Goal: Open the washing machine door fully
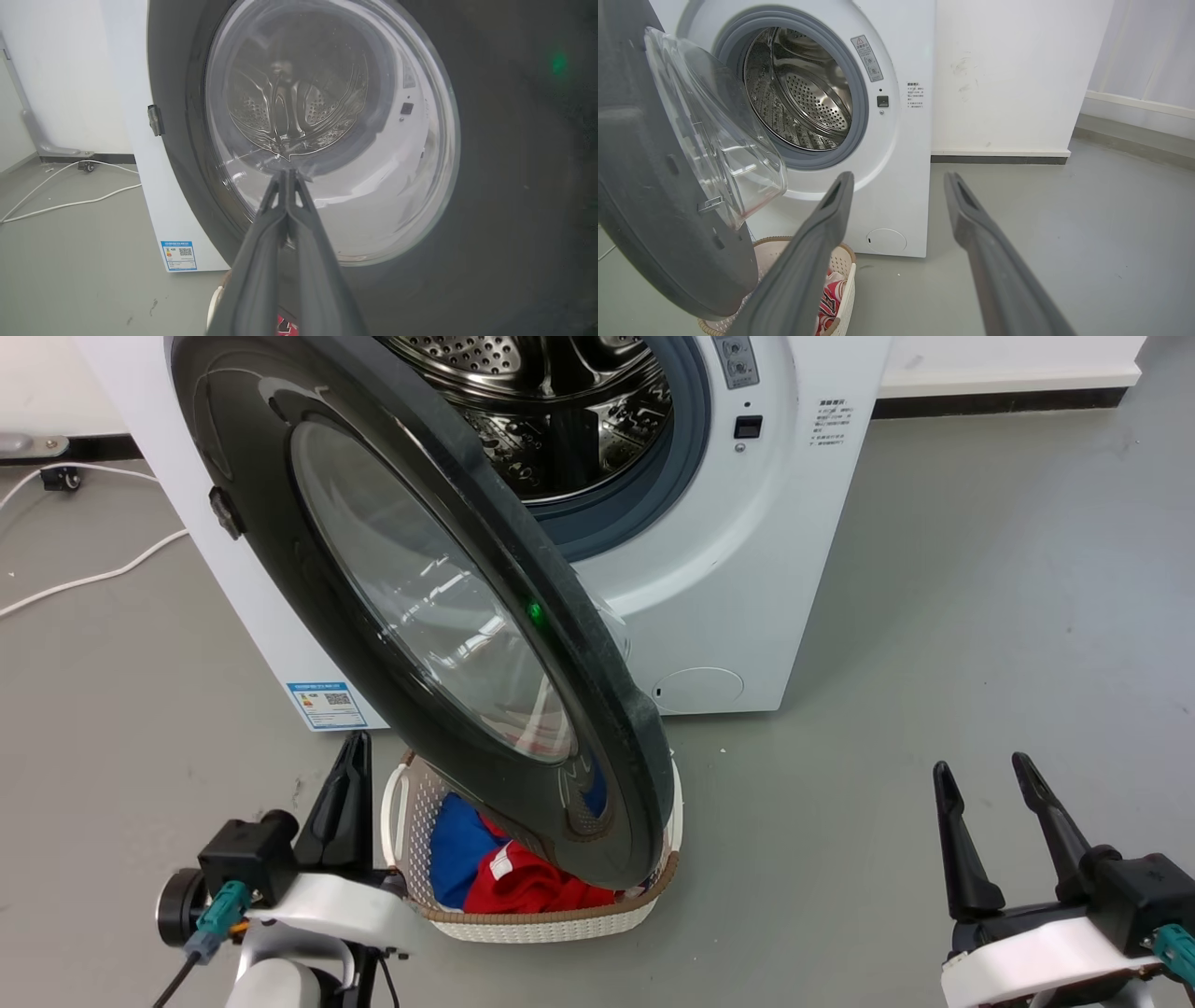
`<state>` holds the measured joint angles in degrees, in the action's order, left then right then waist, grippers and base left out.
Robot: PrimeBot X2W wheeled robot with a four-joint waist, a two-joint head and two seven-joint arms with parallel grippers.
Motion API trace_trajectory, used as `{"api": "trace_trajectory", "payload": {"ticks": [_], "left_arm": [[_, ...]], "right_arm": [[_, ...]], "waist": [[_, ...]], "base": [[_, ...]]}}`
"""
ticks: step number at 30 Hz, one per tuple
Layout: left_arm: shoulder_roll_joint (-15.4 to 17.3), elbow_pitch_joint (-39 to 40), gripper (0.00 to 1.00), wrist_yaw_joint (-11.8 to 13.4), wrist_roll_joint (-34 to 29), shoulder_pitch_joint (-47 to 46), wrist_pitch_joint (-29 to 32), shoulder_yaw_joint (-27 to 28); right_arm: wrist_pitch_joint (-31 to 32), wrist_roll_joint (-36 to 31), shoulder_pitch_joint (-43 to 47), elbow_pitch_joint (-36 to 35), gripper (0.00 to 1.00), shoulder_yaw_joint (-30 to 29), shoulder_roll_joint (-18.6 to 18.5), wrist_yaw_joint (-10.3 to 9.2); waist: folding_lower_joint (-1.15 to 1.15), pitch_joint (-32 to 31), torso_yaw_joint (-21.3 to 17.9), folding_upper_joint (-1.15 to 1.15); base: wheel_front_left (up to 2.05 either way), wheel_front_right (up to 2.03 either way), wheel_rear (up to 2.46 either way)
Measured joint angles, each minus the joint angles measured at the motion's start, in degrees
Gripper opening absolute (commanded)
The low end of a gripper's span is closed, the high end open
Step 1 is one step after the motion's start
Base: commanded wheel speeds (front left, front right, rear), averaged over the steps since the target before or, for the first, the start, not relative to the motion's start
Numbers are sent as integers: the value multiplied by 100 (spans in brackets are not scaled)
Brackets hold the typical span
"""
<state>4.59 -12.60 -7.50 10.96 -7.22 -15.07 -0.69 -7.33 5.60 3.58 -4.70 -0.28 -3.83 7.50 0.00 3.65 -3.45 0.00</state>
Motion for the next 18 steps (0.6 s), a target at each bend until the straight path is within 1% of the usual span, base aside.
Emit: {"api": "trace_trajectory", "payload": {"ticks": [7,14,18], "left_arm": [[2,684,0,1,-21,-225,0,54],[4,1718,0,2,-143,-843,-1,101],[-41,2251,0,2,-168,-1222,-1,-35]], "right_arm": [[-45,7,-1,-4,100,-37,24,0],[-69,23,-11,22,100,-71,43,0],[-82,23,-14,79,100,-96,48,0]], "waist": [[0,-18,37,0],[0,-13,92,0],[0,-51,112,0]], "base": [[0,0,0],[0,0,0],[0,0,0]]}}
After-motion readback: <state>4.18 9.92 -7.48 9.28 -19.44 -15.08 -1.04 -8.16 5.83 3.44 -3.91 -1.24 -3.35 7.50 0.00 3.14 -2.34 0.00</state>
